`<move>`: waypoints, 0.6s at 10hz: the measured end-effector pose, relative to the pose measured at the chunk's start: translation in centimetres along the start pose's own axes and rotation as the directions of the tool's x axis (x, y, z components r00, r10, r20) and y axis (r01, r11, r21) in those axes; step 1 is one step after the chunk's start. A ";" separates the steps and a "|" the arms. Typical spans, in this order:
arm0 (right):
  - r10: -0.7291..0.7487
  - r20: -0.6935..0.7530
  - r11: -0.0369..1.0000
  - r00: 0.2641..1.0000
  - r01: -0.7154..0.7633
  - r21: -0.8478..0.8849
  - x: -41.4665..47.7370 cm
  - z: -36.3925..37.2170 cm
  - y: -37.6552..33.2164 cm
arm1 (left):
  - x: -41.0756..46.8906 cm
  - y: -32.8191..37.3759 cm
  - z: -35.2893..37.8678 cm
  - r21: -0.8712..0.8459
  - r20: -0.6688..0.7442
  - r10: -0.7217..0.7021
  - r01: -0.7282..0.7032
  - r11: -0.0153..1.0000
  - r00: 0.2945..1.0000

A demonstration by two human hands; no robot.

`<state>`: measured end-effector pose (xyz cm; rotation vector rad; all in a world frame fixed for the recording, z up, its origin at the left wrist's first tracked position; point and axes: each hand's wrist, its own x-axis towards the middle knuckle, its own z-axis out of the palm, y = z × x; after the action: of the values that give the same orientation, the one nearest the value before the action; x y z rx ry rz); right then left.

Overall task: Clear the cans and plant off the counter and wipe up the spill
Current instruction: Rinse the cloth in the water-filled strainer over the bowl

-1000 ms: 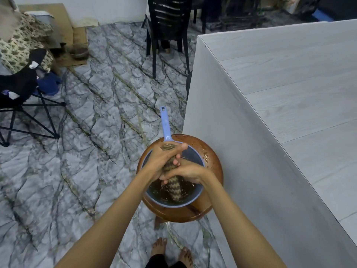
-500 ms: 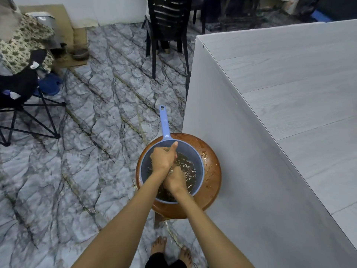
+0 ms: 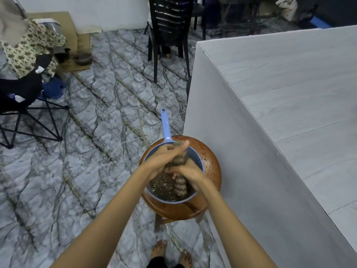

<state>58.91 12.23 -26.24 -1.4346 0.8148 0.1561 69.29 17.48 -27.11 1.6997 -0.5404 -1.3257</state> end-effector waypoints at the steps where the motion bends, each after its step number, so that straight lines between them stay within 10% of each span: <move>1: 0.003 0.075 0.998 0.997 -0.007 0.058 -0.6 -1.6 -0.8 | -1.1 -0.7 -0.9 0.083 0.168 0.001 -0.015 0.996 0.986; 6: 0.101 0.196 0.992 0.975 -0.083 -0.098 -0.8 -2.4 -3.2 | -1.9 1.0 -1.5 -0.604 0.332 0.329 -0.069 0.794 0.884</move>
<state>59.15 9.75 -22.95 -1.4387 0.7153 0.4061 70.21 19.02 -25.15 0.8240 -0.4784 -1.5099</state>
